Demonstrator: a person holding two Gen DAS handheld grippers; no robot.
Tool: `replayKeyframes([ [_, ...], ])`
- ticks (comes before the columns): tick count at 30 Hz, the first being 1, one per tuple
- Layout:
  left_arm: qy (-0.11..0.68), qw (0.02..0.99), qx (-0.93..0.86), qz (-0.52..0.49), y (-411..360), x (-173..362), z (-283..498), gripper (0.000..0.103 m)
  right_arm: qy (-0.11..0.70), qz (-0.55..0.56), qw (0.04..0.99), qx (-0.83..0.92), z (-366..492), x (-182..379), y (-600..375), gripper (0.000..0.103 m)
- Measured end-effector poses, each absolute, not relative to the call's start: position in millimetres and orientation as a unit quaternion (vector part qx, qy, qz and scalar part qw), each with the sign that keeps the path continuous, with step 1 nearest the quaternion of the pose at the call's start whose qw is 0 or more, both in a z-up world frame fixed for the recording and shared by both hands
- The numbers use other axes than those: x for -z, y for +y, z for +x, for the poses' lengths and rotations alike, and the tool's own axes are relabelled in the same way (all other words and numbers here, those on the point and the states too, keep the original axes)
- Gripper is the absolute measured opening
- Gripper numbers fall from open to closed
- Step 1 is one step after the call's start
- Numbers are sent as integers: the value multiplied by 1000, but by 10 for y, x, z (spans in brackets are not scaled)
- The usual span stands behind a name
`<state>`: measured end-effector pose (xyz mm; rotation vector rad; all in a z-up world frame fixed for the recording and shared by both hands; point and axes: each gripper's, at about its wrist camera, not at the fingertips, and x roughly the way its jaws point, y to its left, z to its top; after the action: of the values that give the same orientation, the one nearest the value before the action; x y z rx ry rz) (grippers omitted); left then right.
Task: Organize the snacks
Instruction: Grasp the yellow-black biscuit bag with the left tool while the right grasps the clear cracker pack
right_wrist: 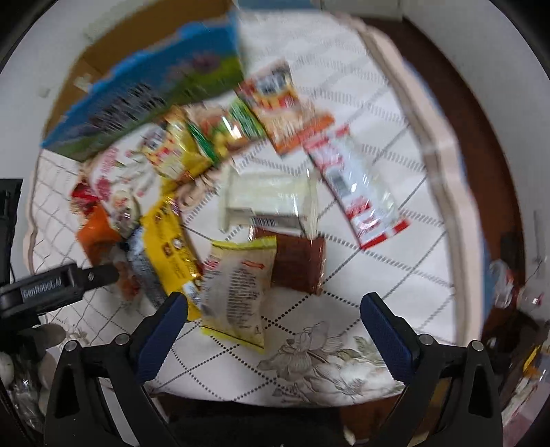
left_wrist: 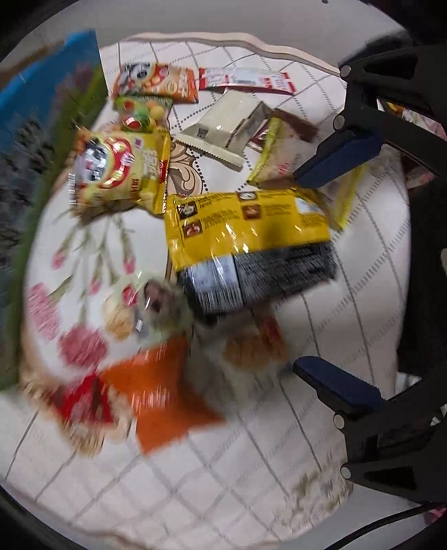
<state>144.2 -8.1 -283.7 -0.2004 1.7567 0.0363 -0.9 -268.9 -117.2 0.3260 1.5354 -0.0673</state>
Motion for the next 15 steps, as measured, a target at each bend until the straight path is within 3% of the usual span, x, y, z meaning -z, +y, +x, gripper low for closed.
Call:
replayKeyframes([
  [7, 794, 601, -20, -90, -300, 3488, 1603, 99, 717, 175, 675, 8, 2, 1633, -2579, 91],
  [9, 791, 605, -19, -85, -339, 3565, 1586, 93, 719, 169, 675, 2, -12, 1669, -2515, 91],
  [15, 760, 649, 4, 36, -487, 3481, 1375, 92, 726, 160, 669, -14, 8, 1751, -2307, 87],
])
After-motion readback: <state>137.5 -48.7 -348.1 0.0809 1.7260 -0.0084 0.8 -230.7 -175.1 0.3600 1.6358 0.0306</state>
